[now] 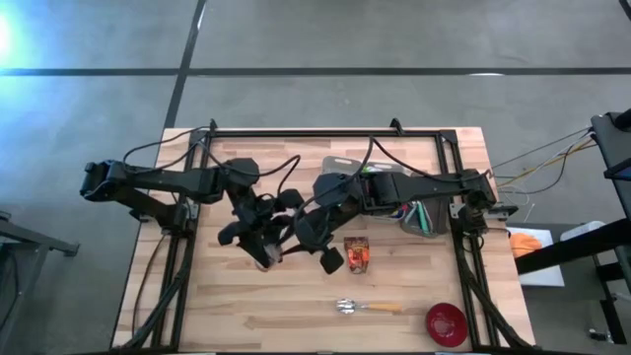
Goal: Pick & Place Food Item
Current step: Put the bottom brown seasoning bottle into the left gray bin
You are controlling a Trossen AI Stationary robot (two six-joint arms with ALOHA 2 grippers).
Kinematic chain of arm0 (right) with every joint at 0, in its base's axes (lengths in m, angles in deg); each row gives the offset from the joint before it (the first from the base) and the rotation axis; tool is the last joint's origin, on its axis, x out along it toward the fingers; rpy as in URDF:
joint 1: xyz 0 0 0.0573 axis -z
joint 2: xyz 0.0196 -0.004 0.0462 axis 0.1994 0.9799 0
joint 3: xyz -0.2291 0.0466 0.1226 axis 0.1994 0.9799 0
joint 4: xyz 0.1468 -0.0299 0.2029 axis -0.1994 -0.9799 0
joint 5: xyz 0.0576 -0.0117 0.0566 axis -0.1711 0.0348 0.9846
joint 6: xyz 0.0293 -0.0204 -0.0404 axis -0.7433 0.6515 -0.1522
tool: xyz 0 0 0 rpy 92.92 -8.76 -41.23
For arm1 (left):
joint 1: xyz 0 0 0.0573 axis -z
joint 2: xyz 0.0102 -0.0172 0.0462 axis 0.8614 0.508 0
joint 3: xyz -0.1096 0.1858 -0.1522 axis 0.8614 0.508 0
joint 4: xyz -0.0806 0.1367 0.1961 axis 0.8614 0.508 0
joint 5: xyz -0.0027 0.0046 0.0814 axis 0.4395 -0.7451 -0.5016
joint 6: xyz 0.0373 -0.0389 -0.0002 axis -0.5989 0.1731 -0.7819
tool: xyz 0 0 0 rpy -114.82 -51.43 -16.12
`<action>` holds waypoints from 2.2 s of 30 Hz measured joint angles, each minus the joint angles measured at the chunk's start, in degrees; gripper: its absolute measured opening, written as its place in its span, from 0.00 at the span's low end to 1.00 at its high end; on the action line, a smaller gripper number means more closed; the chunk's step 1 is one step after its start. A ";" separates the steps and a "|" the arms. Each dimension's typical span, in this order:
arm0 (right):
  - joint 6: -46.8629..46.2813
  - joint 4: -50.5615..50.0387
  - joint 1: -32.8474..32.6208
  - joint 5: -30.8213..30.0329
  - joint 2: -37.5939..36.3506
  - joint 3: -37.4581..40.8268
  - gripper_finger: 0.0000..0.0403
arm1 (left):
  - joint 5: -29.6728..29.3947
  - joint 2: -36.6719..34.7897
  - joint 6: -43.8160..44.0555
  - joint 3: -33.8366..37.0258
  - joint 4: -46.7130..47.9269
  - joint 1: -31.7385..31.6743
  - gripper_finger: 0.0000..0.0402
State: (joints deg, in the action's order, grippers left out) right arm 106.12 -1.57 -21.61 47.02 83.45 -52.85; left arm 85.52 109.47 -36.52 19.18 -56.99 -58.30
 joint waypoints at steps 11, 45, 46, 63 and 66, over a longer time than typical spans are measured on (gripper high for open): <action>-0.20 0.13 0.31 0.31 -0.05 0.00 0.08 | -0.22 -0.04 0.00 0.00 -0.02 0.32 0.45; -46.17 -21.49 -4.04 -28.69 -12.94 -7.53 0.13 | -40.65 -1.99 -12.55 -10.58 -5.60 -0.37 0.45; -46.98 -20.80 -4.58 -28.78 -13.13 -7.51 0.13 | -40.96 -1.99 -13.63 -11.10 -5.39 -0.51 0.45; -48.63 -19.45 -5.77 -16.47 -7.88 -6.92 0.43 | -38.80 -2.11 -16.46 -12.26 -0.50 -1.32 0.45; -50.66 -18.39 -5.34 -16.65 -7.00 -6.86 0.57 | -37.67 -2.52 -16.55 -12.26 -0.52 -1.32 0.45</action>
State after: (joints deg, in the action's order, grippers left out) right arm 55.46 -19.96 -26.95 30.37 76.45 -59.71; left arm 47.85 106.95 -53.07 6.91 -57.51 -59.61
